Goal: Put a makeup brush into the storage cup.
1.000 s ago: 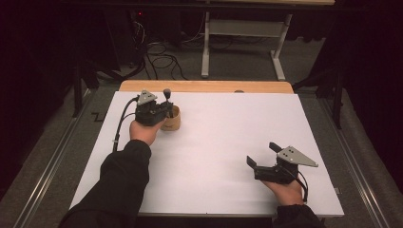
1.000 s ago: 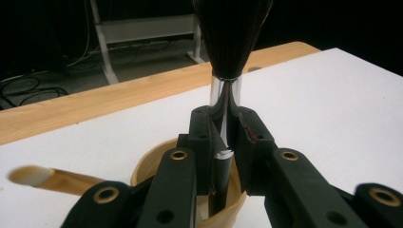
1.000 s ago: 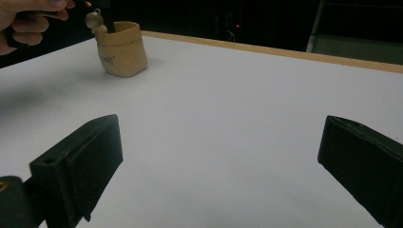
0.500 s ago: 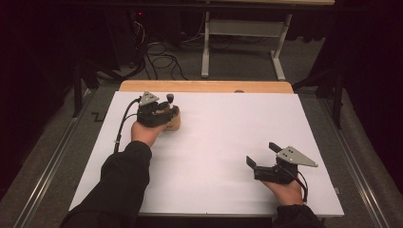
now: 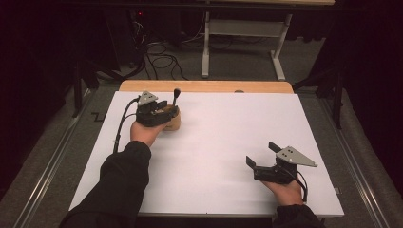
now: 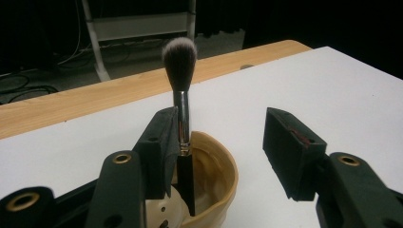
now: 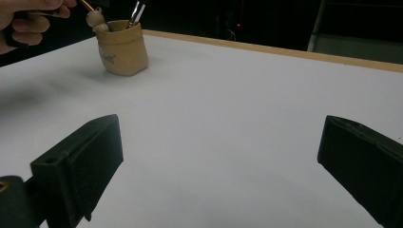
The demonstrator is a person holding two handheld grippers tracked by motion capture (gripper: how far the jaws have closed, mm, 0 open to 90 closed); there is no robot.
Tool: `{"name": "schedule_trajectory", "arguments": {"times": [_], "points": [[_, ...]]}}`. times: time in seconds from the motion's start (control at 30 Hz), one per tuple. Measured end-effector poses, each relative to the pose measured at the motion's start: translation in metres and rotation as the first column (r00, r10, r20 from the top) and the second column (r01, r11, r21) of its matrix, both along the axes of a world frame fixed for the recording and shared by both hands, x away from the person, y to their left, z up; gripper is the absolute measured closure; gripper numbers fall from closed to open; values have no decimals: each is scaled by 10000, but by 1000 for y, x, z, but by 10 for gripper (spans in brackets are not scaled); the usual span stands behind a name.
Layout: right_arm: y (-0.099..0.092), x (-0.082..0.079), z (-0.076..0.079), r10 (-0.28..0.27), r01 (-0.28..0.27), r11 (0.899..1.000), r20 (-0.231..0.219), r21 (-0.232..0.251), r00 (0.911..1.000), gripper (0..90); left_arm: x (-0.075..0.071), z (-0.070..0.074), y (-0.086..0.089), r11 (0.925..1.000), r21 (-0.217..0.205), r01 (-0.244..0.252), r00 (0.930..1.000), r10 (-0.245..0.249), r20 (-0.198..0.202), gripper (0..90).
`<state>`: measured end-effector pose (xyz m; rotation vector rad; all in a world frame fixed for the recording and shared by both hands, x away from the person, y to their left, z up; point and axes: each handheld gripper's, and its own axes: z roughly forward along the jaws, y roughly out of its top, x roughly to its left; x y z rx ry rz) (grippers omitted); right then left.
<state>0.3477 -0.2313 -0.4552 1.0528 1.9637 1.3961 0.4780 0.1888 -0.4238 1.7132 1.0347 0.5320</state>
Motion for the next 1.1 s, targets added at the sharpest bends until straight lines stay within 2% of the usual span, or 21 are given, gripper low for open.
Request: {"name": "schedule_trajectory", "arguments": {"times": [0.23, 0.57, 0.87, 0.97, 1.1], "points": [[0, 0, 0, 14, -14, 10000, 33, 0, 10000, 19, -4, 3, 0, 9998, -79, 172, 9998, -172, -58, 428], [2, 0, 0, 42, -42, 10000, 25, -23, 10000, 19, -18, 6, 2, 9990, -143, 420, 9991, -420, -2, 319], [1, 0, 0, 13, -13, 10000, 30, -52, 10000, 19, -30, 5, 11, 9995, -210, 230, 9997, -230, 12, 156], [2, 0, 0, 17, -16, 10000, 27, -56, 10000, 19, -34, 5, 15, 9995, -195, 234, 9997, -235, -47, 120], [2, -1, 0, 15, -15, 10000, 20, -59, 10000, 19, -40, 5, 17, 9996, -153, 217, 9996, -220, -175, 27]]}}
